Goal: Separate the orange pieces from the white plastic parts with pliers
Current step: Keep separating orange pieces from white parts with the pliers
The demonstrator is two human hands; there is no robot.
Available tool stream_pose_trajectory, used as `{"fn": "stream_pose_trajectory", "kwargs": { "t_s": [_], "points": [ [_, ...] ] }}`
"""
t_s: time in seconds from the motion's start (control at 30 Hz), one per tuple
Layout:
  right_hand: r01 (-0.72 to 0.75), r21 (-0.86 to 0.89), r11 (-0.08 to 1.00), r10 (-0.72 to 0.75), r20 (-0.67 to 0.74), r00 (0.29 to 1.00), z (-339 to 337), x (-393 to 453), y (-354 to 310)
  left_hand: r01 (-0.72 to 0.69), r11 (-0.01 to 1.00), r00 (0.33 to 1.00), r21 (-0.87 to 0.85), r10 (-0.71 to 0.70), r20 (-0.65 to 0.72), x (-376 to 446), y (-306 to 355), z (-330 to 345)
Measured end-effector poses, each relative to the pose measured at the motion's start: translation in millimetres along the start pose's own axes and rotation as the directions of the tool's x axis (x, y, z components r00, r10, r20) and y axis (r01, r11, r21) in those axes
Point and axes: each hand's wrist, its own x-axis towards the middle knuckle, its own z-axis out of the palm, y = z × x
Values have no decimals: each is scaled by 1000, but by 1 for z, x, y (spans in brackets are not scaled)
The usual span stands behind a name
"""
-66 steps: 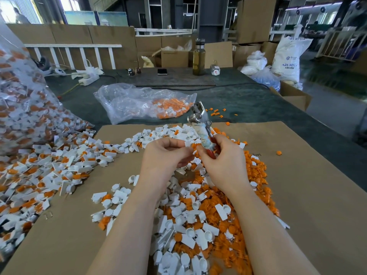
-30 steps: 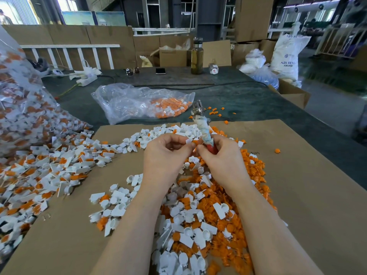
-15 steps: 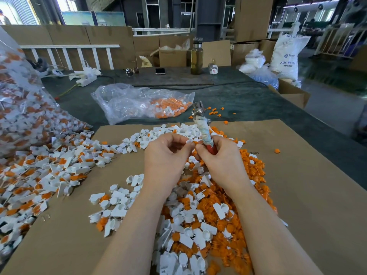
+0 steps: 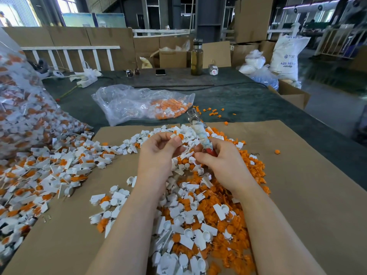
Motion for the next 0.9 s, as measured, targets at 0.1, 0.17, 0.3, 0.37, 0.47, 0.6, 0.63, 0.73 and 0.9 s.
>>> {"fn": "stream_pose_trajectory", "kwargs": {
  "t_s": [0.1,0.17,0.3,0.37,0.47,0.6,0.63,0.73,0.9],
  "points": [
    [-6,0,1000,6,63,998,-3,-1,-1,-19,1000,1000,-13,19,1,1,-1,-3],
    [8,-29,1000,-5,119,993,-5,-1,-1,-30,999,1000,-16,30,2,1,-1,-6],
    [48,-114,992,-22,225,974,-4,-1,-1,-49,998,999,-42,49,-1,3,0,-9],
    [52,-139,989,-13,270,963,-3,-1,0,-60,997,998,-45,60,-4,5,-1,-11],
    [49,-133,990,-7,299,954,-3,-1,0,-63,996,998,-66,63,-5,7,-1,-14],
    [79,-144,986,-31,309,951,-3,-1,0,-75,994,997,-81,77,20,7,0,-16],
    [87,-154,984,-35,314,949,-2,-1,0,-79,994,996,-81,81,23,8,0,-16],
    [92,-173,981,-32,321,947,-1,-2,-2,-91,992,995,-82,94,25,8,-1,-16],
    [115,-204,972,-48,308,950,2,0,1,-101,992,994,-81,104,32,8,-1,-16]
  ]
}}
